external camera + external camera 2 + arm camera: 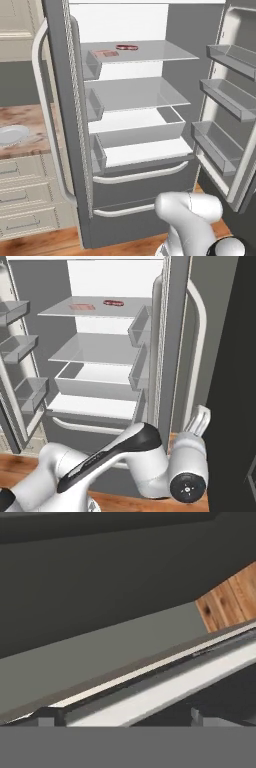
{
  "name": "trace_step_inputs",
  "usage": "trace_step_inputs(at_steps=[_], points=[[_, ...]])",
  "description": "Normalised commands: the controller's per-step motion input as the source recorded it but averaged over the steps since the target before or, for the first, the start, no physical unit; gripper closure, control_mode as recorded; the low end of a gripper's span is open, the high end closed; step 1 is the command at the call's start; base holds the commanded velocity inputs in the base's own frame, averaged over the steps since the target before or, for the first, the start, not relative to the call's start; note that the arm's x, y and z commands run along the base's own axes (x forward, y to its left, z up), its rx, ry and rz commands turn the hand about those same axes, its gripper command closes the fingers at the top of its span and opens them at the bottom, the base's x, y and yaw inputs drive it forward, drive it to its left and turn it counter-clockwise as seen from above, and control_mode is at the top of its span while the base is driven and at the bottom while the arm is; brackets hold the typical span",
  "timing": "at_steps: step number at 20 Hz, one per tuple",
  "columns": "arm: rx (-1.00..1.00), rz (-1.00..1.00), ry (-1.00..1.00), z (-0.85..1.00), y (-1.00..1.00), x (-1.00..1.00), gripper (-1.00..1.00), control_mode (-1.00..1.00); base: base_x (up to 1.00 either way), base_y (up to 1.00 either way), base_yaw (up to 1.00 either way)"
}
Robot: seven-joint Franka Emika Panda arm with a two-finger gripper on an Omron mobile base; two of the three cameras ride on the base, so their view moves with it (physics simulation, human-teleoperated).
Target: Place the steak on the counter behind the older steak on the same shelf of the fridge to maintain FIFO order. Close the fridge door when finished.
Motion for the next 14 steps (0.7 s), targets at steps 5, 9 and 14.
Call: trace_step_inputs(at_steps=[5,9,14], points=[[0.00,0.02,0.00,-0.17,-0.28,0.18,-1.00,-1.00,0.00,0.00,0.00],[0.00,0.10,0.00,-0.15,-0.08,0.36,-1.00,-1.00,0.00,0.00,0.00],[-0.02,0.15,-0.01,-0.16,-0.03,0.30,-1.00,-1.00,0.00,0.00,0.00]])
